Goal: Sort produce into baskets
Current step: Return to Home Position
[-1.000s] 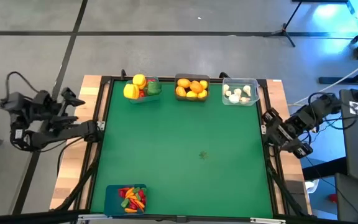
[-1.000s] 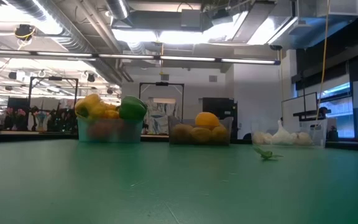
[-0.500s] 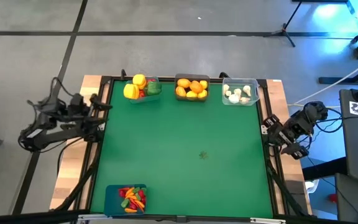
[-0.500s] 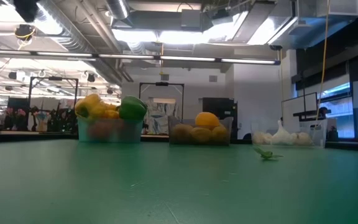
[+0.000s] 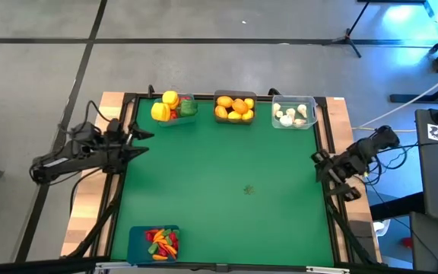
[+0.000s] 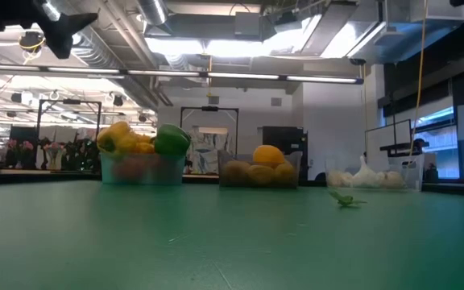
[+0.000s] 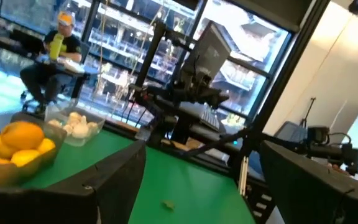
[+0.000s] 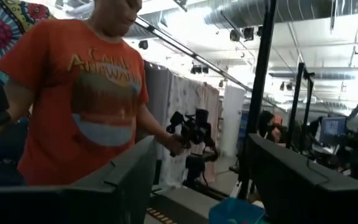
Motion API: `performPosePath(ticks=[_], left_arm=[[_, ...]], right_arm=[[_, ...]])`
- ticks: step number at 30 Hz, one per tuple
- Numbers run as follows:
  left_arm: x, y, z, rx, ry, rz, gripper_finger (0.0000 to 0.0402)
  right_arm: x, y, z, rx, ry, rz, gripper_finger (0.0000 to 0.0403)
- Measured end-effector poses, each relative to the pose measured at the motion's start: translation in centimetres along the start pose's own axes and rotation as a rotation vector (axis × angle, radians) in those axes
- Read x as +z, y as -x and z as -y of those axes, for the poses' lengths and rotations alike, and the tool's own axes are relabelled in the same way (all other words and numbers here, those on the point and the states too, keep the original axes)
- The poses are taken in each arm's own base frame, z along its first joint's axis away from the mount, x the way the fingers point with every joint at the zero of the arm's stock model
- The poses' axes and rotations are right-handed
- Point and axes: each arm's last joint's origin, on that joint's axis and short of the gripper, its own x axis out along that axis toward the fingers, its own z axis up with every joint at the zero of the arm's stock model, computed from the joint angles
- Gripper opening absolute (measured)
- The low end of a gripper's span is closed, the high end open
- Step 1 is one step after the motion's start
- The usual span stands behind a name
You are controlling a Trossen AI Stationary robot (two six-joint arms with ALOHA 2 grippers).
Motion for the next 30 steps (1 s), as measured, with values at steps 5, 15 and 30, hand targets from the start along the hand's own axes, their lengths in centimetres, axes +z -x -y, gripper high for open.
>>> performPosePath(ticks=[5,15,30], left_arm=[[-1.5,-0.8,-0.7,-0.027,0.008,0.009,0.0308],[-4.6,-1.8,-1.2,-0.116,0.038,0.030,0.0308],[-8.4,-2.1,-0.8,-0.014,-0.014,-0.006,0.0308]], right_arm=[[-3.3,0.2,-0.4,-0.016,0.013,0.067,0.0246],[-4.0,0.3,0.0,-0.170,-0.018,0.037,0.0246],[-6.0,0.7,0.5,-0.409,0.022,-0.200,0.0246]])
